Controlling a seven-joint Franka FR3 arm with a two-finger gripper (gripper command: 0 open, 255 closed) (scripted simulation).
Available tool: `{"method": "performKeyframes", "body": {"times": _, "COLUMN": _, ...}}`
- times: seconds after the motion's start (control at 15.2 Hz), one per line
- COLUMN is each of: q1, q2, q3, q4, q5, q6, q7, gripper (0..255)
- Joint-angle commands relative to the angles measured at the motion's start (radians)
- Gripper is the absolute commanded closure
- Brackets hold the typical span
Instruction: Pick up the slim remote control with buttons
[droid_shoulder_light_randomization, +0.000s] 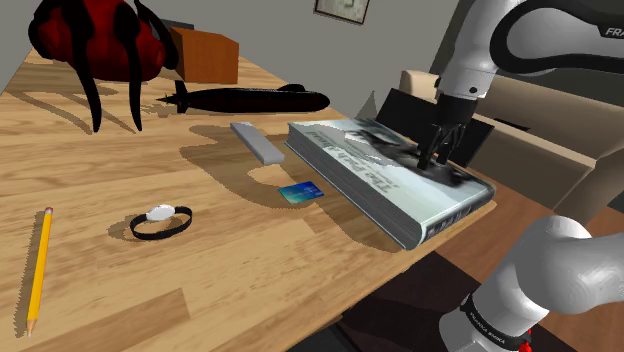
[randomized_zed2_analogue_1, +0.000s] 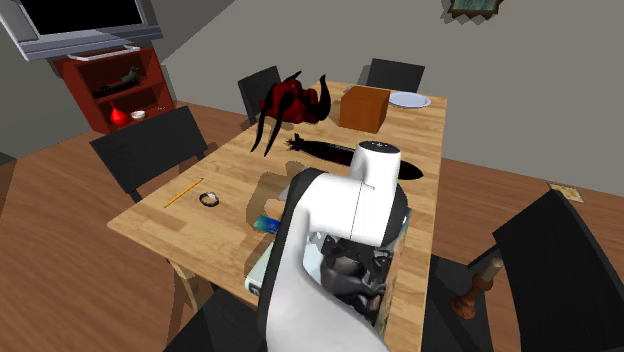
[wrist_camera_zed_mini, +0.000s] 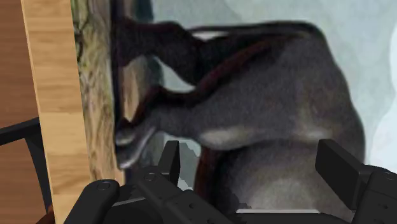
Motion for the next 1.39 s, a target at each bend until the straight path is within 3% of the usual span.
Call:
{"method": "performKeyframes", "body": {"times": 0.0, "q1": 0.0, "q2": 0.0, "q3": 0.0, "q4": 0.0, "q5": 0.0, "q6": 0.0, "q7": 0.0, "gripper": 0}}
{"method": "performKeyframes", "body": {"times": 0.59, "q1": 0.034, "q2": 0.297, "q3": 0.119, "q4": 0.183, "q5": 0.058, "q6": 0.154, "q7": 0.13, "gripper": 0}}
{"method": "performKeyframes", "body": {"times": 1.32, "q1": 0.062, "q2": 0.687, "q3": 0.233, "q4": 0.534, "q5": 0.014, "q6": 0.234, "q7": 0.3, "gripper": 0}}
